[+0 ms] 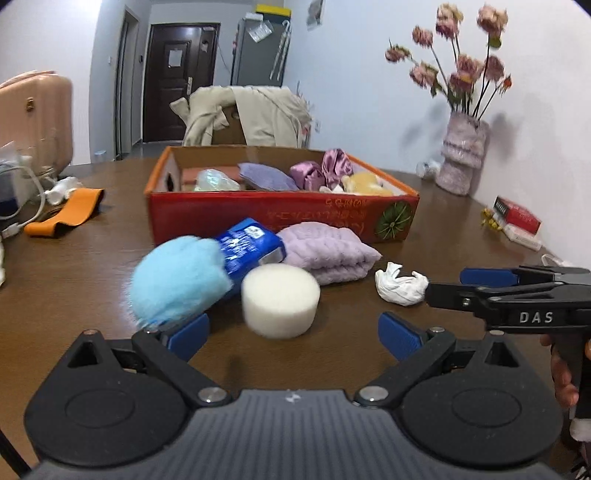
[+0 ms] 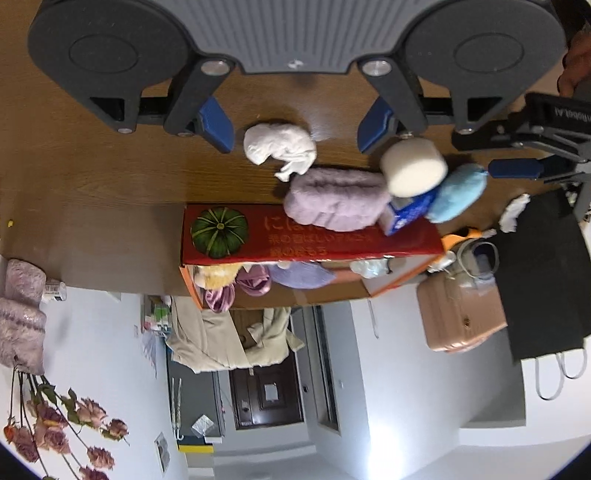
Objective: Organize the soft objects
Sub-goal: 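Close the left gripper on the white foam cylinder while the right gripper grasps the white tissue ball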
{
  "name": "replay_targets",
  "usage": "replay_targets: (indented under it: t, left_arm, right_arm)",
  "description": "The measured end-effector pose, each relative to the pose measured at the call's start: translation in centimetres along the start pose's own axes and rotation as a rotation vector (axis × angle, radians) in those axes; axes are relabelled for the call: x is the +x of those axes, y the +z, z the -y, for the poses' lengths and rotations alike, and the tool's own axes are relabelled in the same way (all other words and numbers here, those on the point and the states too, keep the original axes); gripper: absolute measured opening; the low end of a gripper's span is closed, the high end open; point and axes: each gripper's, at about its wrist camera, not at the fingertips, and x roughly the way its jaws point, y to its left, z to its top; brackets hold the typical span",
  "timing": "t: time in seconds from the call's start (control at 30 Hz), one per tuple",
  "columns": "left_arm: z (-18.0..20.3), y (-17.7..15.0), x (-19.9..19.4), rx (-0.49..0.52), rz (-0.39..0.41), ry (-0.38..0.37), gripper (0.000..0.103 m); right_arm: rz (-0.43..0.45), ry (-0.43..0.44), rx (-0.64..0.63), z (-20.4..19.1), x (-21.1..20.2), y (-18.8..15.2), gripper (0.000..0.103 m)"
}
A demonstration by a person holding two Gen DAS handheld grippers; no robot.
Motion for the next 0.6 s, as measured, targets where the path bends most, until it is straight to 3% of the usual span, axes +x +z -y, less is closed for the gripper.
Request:
replay_targets:
  t: [0.27,0.33,0.5,0.6]
  left_arm:
    - [1.0,1.5,5.0,-0.018,-0.031,0.077,0.097]
    - [1.0,1.5,5.4,-0.010,-0.038,0.090,0.091]
    - [0.9,1.7,6.1,0.007,-0.061,0.117,0.075]
    - [1.0,1.8,6.6,0.017,-0.075,0.105,0.059]
  right_arm:
    - [-0.040,0.018,0.002,0.7,4.2,1.1,0.056]
    - [-0.059,0.015,-0.007,0.6,4.7,0.8,0.048]
    - [-0.077,0.026,0.001,0.8,5.2,0.5,0.042]
    - [-0.083,0.040,0.003,0.8,5.3,0.6,0.026]
